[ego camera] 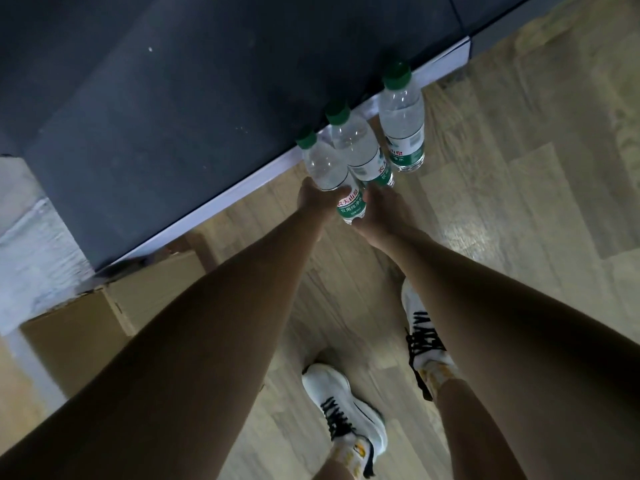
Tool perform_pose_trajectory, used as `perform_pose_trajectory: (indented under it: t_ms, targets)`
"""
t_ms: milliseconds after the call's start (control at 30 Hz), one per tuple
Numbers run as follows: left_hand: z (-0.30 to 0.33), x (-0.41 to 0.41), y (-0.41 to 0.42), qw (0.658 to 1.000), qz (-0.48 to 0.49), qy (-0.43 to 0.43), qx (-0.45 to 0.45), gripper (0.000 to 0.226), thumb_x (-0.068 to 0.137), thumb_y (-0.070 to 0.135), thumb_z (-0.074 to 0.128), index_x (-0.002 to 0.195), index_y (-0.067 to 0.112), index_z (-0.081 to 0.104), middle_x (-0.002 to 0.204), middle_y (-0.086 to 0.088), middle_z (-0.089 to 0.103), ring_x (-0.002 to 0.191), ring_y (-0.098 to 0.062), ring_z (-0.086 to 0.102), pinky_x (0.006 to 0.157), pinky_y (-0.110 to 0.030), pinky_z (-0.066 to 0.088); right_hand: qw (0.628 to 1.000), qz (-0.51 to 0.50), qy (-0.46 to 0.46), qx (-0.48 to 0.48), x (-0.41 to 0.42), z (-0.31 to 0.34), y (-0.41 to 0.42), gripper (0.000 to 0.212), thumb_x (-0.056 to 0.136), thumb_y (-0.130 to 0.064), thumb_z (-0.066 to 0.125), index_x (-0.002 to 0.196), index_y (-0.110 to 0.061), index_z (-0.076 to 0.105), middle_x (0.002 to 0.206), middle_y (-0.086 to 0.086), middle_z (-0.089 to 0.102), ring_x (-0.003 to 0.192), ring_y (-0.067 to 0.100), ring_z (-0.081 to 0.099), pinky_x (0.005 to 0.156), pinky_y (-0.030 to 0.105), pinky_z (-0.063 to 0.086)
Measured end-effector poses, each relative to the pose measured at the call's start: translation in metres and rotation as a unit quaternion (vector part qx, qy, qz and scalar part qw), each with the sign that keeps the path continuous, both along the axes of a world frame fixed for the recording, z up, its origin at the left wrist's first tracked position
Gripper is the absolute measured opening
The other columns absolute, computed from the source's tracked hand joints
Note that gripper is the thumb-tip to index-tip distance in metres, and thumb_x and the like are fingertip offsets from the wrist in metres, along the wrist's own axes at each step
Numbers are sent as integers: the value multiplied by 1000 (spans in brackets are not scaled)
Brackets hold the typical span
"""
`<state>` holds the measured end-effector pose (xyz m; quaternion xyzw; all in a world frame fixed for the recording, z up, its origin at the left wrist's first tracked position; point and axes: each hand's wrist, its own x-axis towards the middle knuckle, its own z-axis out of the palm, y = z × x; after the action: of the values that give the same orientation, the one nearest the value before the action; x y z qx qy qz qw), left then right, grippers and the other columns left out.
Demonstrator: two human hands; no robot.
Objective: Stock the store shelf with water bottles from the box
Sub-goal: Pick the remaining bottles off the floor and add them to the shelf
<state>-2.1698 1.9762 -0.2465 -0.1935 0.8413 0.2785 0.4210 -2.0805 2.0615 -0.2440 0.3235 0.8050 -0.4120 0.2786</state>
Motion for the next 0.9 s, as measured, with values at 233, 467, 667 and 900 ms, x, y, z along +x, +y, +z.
perform_pose_trajectory:
  t_ms: [233,467,667,900]
  targets:
    - [-7,4,4,995,91,39,11,88,59,19,93,135,11,50,129,-8,61,120,-27,58,99,-43,52,1000,-11,-1,-9,13,6,9,48,86,-29,69,127,-14,50,118,11,64,109,32,61,89,41,52]
    - [34,37,-29,993,116,17,2,108,52,22,96,145,17,41,138,-8,54,127,-30,52,104,-50,47,998,43,-39,9,29,49,17,58,85,-17,74,134,-6,45,125,17,56,116,34,56,89,36,46]
    - [125,47,-60,999,42,30,11,99,55,16,94,141,14,45,136,-7,56,127,-28,52,106,-48,46,994,96,-46,12,45,133,-1,53,84,-20,73,128,-6,45,124,17,51,116,35,52,86,40,46]
    - [277,34,-94,993,-101,65,13,90,54,28,94,133,16,52,127,-2,62,118,-22,58,100,-40,49,984,175,-7,19,31,274,-28,54,83,-22,75,127,-8,48,126,15,50,115,33,53,85,37,47]
